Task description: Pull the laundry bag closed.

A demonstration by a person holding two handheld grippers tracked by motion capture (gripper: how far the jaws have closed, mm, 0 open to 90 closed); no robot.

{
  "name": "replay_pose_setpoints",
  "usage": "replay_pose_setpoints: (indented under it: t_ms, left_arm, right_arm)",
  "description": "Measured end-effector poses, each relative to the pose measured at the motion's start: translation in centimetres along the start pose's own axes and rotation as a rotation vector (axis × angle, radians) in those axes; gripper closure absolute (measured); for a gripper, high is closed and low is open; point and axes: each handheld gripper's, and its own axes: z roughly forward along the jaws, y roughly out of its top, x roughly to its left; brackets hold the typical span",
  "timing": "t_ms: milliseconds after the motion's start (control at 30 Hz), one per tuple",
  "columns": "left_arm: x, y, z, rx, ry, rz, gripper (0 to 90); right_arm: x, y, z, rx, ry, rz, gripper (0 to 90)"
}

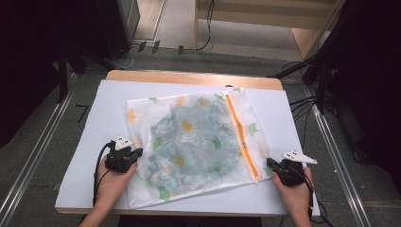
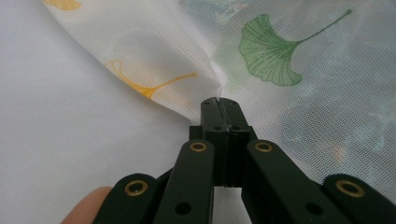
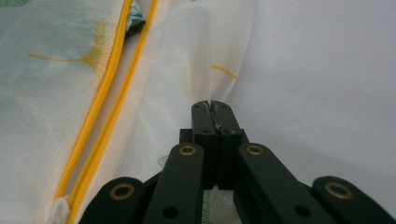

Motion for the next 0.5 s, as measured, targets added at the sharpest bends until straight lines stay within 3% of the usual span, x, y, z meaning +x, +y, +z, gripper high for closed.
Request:
replay_pose_setpoints:
  t_ms: [167, 333, 500]
  left_arm:
    - [0.9, 0.8, 0.6, -0.009, 0.022, -0.019, 90.0]
    - [2.2, 1.5, 1.4, -0.021, 0.047, -0.054, 90.0]
    - [3.1, 1.8, 1.5, -0.020, 0.072, -0.062, 90.0]
  right_arm:
    - [0.3, -0.5, -0.7, 0.000, 0.027, 0.008, 90.0]
    - [1.9, -1.1, -1.6, -0.012, 0.053, -0.030, 90.0]
    - [3.1, -1.4, -2.0, -0.013, 0.072, -0.055, 90.0]
